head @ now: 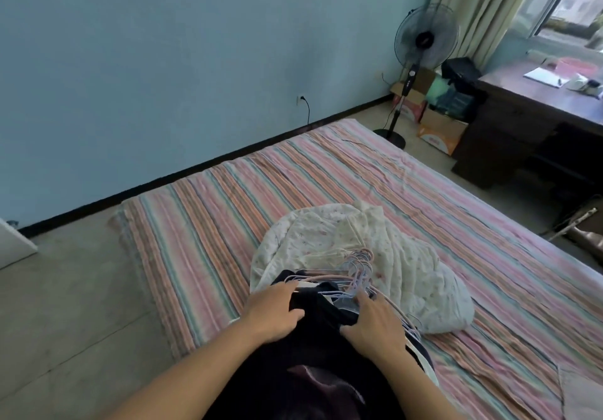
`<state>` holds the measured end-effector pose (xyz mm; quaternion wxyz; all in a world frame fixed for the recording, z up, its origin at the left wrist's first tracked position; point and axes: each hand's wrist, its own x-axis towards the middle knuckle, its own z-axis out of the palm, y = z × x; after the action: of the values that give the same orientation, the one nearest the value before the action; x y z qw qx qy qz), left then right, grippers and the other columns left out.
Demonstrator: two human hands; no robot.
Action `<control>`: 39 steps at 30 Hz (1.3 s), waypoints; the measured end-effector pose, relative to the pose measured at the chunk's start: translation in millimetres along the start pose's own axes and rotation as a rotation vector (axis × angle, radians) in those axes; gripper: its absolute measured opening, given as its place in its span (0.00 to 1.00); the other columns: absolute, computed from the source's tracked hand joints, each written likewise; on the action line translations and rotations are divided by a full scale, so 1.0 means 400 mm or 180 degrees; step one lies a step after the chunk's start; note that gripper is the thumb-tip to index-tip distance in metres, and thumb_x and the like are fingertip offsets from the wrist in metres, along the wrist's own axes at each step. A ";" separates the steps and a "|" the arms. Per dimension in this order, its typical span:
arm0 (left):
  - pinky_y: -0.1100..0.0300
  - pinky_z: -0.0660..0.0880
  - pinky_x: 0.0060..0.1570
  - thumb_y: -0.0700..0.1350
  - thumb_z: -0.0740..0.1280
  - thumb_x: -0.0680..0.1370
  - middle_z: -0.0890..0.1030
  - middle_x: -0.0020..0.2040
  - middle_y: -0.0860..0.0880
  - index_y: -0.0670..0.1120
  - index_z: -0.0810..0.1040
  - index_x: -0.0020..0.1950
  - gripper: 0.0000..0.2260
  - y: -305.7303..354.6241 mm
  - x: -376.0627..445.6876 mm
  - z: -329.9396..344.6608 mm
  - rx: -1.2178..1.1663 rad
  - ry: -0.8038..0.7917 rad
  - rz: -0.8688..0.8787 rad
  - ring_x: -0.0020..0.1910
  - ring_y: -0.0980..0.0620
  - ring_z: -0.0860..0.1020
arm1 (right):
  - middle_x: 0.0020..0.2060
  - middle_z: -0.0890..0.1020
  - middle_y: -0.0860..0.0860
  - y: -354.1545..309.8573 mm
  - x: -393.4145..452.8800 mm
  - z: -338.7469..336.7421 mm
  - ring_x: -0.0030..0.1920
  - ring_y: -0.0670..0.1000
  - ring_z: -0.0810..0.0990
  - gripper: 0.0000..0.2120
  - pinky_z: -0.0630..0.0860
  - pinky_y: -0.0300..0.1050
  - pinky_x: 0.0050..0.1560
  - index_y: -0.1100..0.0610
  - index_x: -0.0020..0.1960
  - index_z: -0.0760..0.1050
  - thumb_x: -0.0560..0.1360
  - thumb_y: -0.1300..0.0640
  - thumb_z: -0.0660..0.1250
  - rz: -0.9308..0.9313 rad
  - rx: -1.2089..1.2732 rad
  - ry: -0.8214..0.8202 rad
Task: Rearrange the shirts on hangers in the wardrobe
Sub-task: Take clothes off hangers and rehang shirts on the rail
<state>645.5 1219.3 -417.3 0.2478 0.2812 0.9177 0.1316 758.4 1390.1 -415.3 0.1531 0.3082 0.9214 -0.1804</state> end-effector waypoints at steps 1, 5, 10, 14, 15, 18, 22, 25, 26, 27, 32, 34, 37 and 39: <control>0.52 0.73 0.60 0.58 0.65 0.76 0.77 0.66 0.52 0.56 0.66 0.73 0.25 -0.004 -0.031 -0.031 -0.0051 0.0150 -0.0005 0.64 0.48 0.75 | 0.63 0.72 0.51 -0.031 -0.026 -0.026 0.60 0.55 0.74 0.27 0.74 0.47 0.53 0.49 0.67 0.68 0.69 0.47 0.68 -0.0115 0.0084 0.0081; 0.53 0.75 0.56 0.63 0.66 0.74 0.79 0.63 0.51 0.57 0.66 0.73 0.29 -0.025 -0.187 -0.157 -0.0089 0.0576 -0.0133 0.61 0.48 0.77 | 0.61 0.75 0.48 -0.157 -0.157 -0.120 0.60 0.52 0.75 0.25 0.73 0.46 0.52 0.47 0.65 0.73 0.68 0.46 0.69 -0.0657 0.0270 0.0395; 0.52 0.75 0.56 0.63 0.66 0.72 0.79 0.63 0.52 0.56 0.68 0.70 0.28 -0.070 -0.444 -0.301 -0.0181 0.1055 -0.0169 0.60 0.49 0.78 | 0.59 0.75 0.43 -0.314 -0.363 -0.219 0.56 0.47 0.77 0.24 0.74 0.45 0.48 0.44 0.66 0.72 0.70 0.42 0.69 -0.1397 0.0213 0.0607; 0.52 0.73 0.58 0.64 0.66 0.73 0.76 0.68 0.52 0.55 0.64 0.75 0.33 -0.124 -0.666 -0.395 -0.0027 0.1345 -0.0330 0.64 0.49 0.76 | 0.59 0.76 0.44 -0.433 -0.547 -0.285 0.56 0.46 0.77 0.28 0.75 0.44 0.52 0.44 0.69 0.70 0.71 0.41 0.70 -0.2036 0.0097 0.0634; 0.53 0.73 0.58 0.65 0.66 0.73 0.75 0.69 0.52 0.56 0.64 0.75 0.33 -0.141 -0.723 -0.412 0.0025 0.1379 -0.0383 0.64 0.49 0.76 | 0.60 0.76 0.44 -0.462 -0.592 -0.298 0.56 0.45 0.77 0.30 0.75 0.43 0.53 0.45 0.70 0.69 0.71 0.40 0.70 -0.2197 0.0058 0.0617; 0.54 0.74 0.54 0.67 0.65 0.72 0.77 0.67 0.52 0.58 0.65 0.73 0.31 -0.198 -0.900 -0.449 0.0124 0.1386 -0.0560 0.61 0.50 0.76 | 0.61 0.77 0.44 -0.549 -0.722 -0.321 0.56 0.45 0.77 0.33 0.75 0.43 0.55 0.46 0.73 0.66 0.72 0.38 0.70 -0.2614 -0.0085 0.0465; 0.63 0.72 0.43 0.66 0.67 0.73 0.75 0.69 0.53 0.59 0.56 0.77 0.37 -0.259 -1.136 -0.474 0.0005 0.1380 -0.0638 0.57 0.55 0.76 | 0.55 0.78 0.39 -0.655 -0.889 -0.327 0.53 0.39 0.77 0.27 0.76 0.40 0.55 0.43 0.68 0.71 0.71 0.41 0.73 -0.3265 -0.0004 0.0446; 0.67 0.70 0.40 0.66 0.68 0.72 0.74 0.69 0.55 0.61 0.54 0.76 0.37 -0.285 -1.300 -0.482 -0.0061 0.1557 -0.0752 0.53 0.59 0.74 | 0.54 0.78 0.36 -0.735 -1.017 -0.319 0.53 0.36 0.76 0.24 0.76 0.39 0.56 0.40 0.64 0.74 0.70 0.43 0.75 -0.3751 0.0200 0.0400; 0.63 0.73 0.45 0.66 0.68 0.71 0.74 0.68 0.55 0.62 0.57 0.74 0.35 -0.294 -1.349 -0.483 -0.0076 0.1682 -0.0849 0.55 0.58 0.75 | 0.55 0.77 0.36 -0.762 -1.056 -0.315 0.53 0.36 0.76 0.24 0.76 0.38 0.56 0.40 0.64 0.74 0.70 0.42 0.75 -0.3905 0.0212 0.0377; 0.60 0.74 0.49 0.66 0.68 0.71 0.74 0.69 0.55 0.63 0.60 0.72 0.33 -0.306 -1.396 -0.483 -0.0127 0.1781 -0.0975 0.58 0.56 0.75 | 0.55 0.77 0.36 -0.789 -1.091 -0.311 0.54 0.36 0.75 0.25 0.75 0.38 0.56 0.40 0.64 0.73 0.70 0.42 0.75 -0.4058 0.0203 0.0359; 0.68 0.68 0.42 0.65 0.70 0.72 0.74 0.61 0.66 0.67 0.69 0.65 0.23 -0.356 -1.616 -0.489 -0.0537 0.2153 -0.1407 0.54 0.65 0.75 | 0.59 0.77 0.37 -0.925 -1.230 -0.292 0.56 0.39 0.76 0.25 0.77 0.41 0.58 0.40 0.66 0.72 0.71 0.41 0.74 -0.4798 -0.0004 0.0194; 0.67 0.67 0.43 0.66 0.69 0.71 0.73 0.62 0.67 0.67 0.66 0.68 0.27 -0.372 -1.689 -0.488 -0.0570 0.2323 -0.1654 0.58 0.64 0.73 | 0.60 0.78 0.38 -0.975 -1.270 -0.283 0.57 0.41 0.77 0.24 0.78 0.42 0.58 0.42 0.66 0.72 0.72 0.42 0.73 -0.5046 -0.0118 0.0071; 0.59 0.70 0.56 0.66 0.69 0.71 0.66 0.73 0.62 0.68 0.59 0.73 0.33 -0.383 -1.773 -0.485 -0.0697 0.2524 -0.2103 0.68 0.58 0.69 | 0.62 0.79 0.40 -1.046 -1.313 -0.265 0.59 0.42 0.78 0.25 0.79 0.41 0.59 0.43 0.67 0.73 0.72 0.43 0.74 -0.5443 -0.0227 -0.0016; 0.58 0.71 0.57 0.65 0.70 0.71 0.68 0.71 0.58 0.66 0.58 0.75 0.35 -0.375 -1.821 -0.486 -0.0769 0.2619 -0.2431 0.63 0.57 0.71 | 0.62 0.78 0.40 -1.092 -1.336 -0.252 0.59 0.42 0.78 0.26 0.78 0.39 0.58 0.43 0.68 0.72 0.72 0.44 0.74 -0.5692 -0.0347 -0.0058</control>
<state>998.6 655.0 -33.1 -0.0694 -0.1749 0.9535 0.2353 876.8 833.5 -11.7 -0.0229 -0.5341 0.8233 -0.1907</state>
